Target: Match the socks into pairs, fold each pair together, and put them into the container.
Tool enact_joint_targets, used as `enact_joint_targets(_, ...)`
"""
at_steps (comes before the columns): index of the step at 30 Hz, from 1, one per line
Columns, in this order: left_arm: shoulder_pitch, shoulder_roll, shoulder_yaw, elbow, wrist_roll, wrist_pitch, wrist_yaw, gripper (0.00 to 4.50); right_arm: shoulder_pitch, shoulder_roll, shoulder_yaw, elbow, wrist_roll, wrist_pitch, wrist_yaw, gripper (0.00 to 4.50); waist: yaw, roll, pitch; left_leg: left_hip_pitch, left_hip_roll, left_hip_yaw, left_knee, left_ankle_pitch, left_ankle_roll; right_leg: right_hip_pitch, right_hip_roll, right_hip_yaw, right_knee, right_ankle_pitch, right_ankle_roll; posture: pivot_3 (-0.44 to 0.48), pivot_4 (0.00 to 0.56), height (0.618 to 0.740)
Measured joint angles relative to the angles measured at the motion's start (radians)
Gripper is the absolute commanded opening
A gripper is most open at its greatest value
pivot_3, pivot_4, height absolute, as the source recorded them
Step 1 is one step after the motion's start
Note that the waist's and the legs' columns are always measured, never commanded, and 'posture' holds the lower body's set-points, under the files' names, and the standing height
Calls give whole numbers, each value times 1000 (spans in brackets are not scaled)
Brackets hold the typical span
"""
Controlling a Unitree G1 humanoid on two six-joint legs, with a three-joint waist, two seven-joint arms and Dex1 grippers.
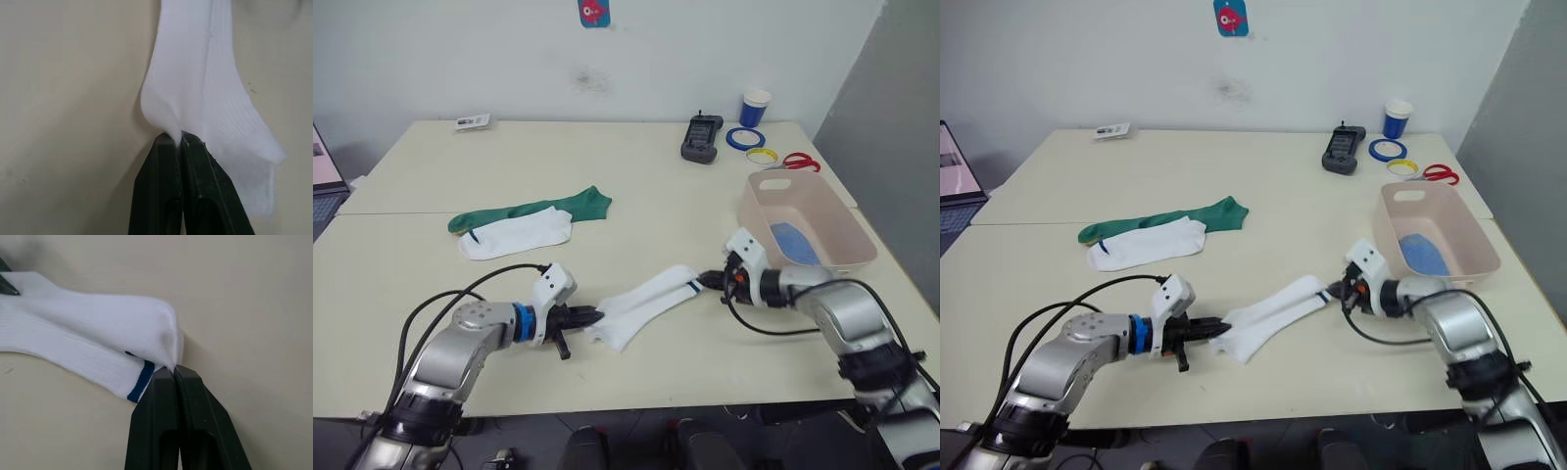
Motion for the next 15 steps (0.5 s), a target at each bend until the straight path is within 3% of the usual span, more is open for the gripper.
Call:
enact_joint_targets(4, 75, -65, 33, -198, -113, 214, 121, 0, -147, 57, 91, 221, -69, -119, 116, 14, 2, 0, 0, 0, 0, -1, 0, 0, 0, 0, 0, 0, 0, 0, 0, 0, 150, 740)
enact_joint_targets(8, 68, -161, 46, -289, -191, 345, 248, 0, -267, 152, 142, 431, -133, -231, 191, 14, 3, 0, 0, 0, 0, -1, 1, 0, 0, 1, -1, 0, 0, 0, 0, 0, 150, 740)
enact_joint_targets(10, 66, -158, 47, -294, -191, 361, 286, 0, -295, 171, 145, 493, -157, -284, 212, 461, 5, 0, 0, 0, 0, -2, 1, 0, 0, 1, -1, -1, 0, 0, 0, 0, 150, 740)
enact_joint_targets(11, 69, -156, 47, -295, -191, 365, 297, 469, -301, 175, 144, 514, -166, -299, 219, 682, 5, 0, 0, 0, 0, -2, 0, 0, 0, 1, -1, -1, 0, 0, 0, 0, 150, 740)
enact_joint_targets(15, 86, -152, 62, -312, -246, 381, 302, 1641, -299, 174, 141, 528, -170, -314, 253, 2086, 5, 0, 0, 0, 0, -1, 0, 0, 0, 1, -3, 0, 0, 1, 0, 0, 150, 740)
